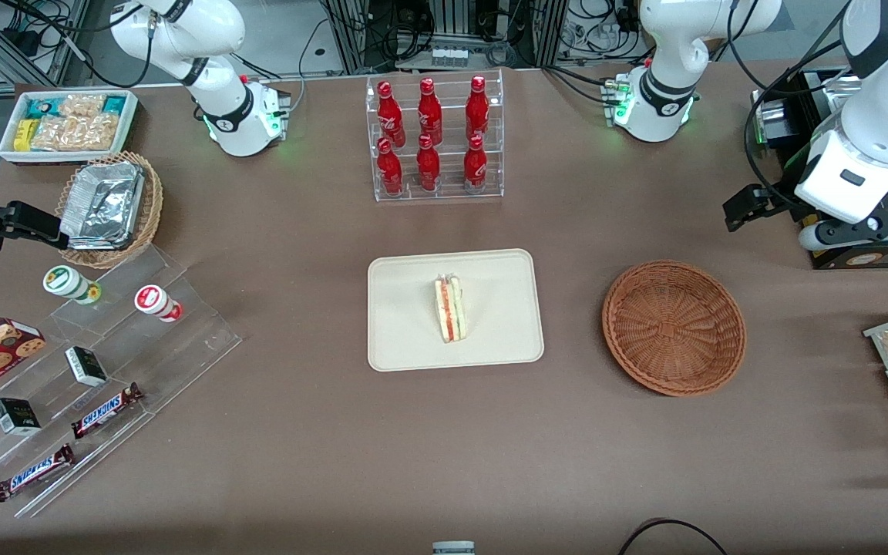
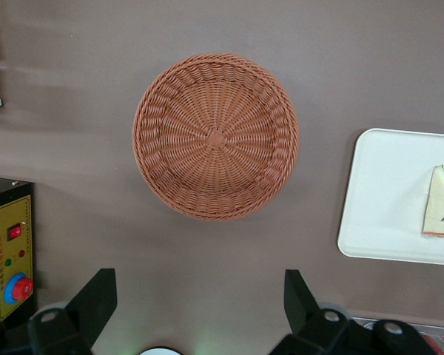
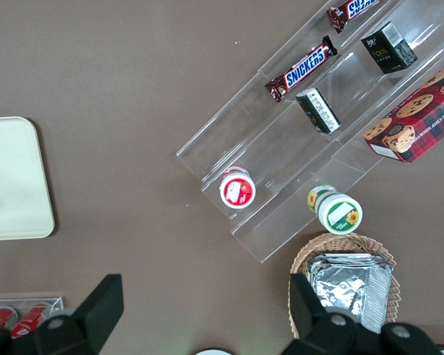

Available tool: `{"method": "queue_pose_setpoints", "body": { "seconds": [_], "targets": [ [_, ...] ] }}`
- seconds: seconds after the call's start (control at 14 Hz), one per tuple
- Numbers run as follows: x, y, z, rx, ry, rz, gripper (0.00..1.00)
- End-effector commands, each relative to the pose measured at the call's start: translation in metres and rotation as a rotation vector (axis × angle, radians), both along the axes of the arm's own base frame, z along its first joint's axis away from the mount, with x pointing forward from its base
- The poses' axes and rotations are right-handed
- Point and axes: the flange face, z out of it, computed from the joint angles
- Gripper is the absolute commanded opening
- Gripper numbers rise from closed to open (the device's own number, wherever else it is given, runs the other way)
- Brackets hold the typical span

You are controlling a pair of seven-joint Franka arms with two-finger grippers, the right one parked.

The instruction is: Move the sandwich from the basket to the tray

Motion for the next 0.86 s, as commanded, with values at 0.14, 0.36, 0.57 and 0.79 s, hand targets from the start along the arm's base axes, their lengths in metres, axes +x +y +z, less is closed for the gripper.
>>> {"method": "queue_pose_setpoints", "body": {
  "seconds": [0.14, 0.36, 0.57, 0.79],
  "targets": [
    [0.012, 0.006, 0.014, -0.013, -0.004, -0.011, 1.00],
    [0.014, 0.033, 0.018, -0.011, 0.008, -0.043, 1.00],
    [0.015, 0.043, 0.018, -0.013, 0.009, -0.080, 1.00],
    [0.013, 0.045, 0.019, -0.015, 0.012, -0.088, 1.00]
  ]
}}
